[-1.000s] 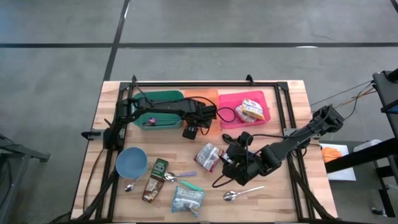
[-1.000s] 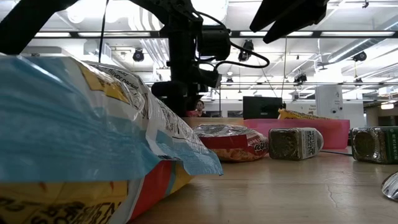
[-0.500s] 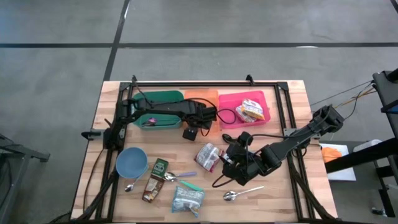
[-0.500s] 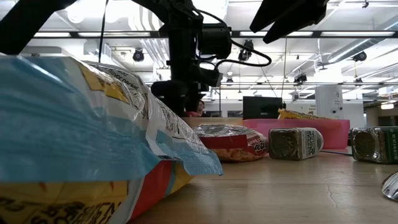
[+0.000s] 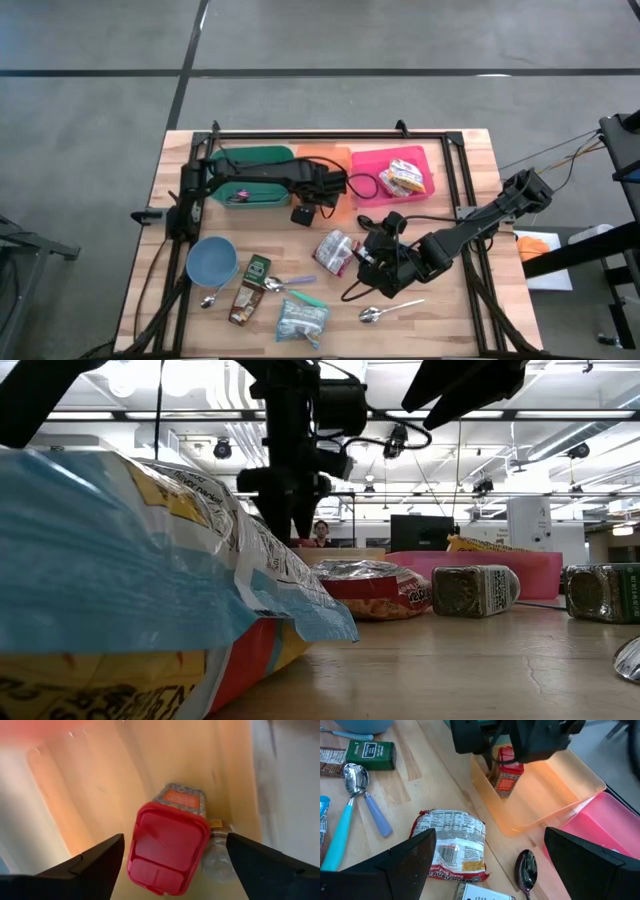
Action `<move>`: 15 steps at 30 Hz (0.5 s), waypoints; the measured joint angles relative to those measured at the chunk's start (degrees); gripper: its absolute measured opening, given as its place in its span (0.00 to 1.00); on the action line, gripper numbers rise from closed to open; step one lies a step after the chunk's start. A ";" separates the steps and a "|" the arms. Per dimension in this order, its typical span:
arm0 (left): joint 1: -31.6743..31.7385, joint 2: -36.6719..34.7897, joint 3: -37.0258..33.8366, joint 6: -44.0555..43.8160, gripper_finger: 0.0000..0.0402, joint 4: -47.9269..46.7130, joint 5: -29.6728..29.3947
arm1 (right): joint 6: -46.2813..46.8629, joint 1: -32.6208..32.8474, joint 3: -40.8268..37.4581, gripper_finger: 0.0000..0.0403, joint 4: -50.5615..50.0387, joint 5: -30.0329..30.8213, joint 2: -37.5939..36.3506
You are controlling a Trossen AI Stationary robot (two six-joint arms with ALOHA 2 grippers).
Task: Pick & Place Food Item
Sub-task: Put the violet spoon into the green bin
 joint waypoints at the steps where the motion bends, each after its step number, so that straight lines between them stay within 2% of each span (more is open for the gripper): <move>1: -0.03 -0.35 0.07 -0.18 0.86 -0.03 0.01 | 0.00 0.00 0.00 0.91 0.03 0.00 0.00; 10: -0.33 -2.19 3.34 -0.87 0.85 -0.93 3.87 | 0.02 0.00 0.00 0.91 -0.12 -0.02 0.00; 12: -0.38 -2.22 5.08 -1.74 0.85 -2.79 4.49 | 0.04 0.00 0.00 0.91 -0.34 -0.04 0.00; 15: -0.41 -2.26 8.16 -3.44 0.85 -8.05 8.76 | 0.03 0.00 0.00 0.91 -0.35 -0.04 0.00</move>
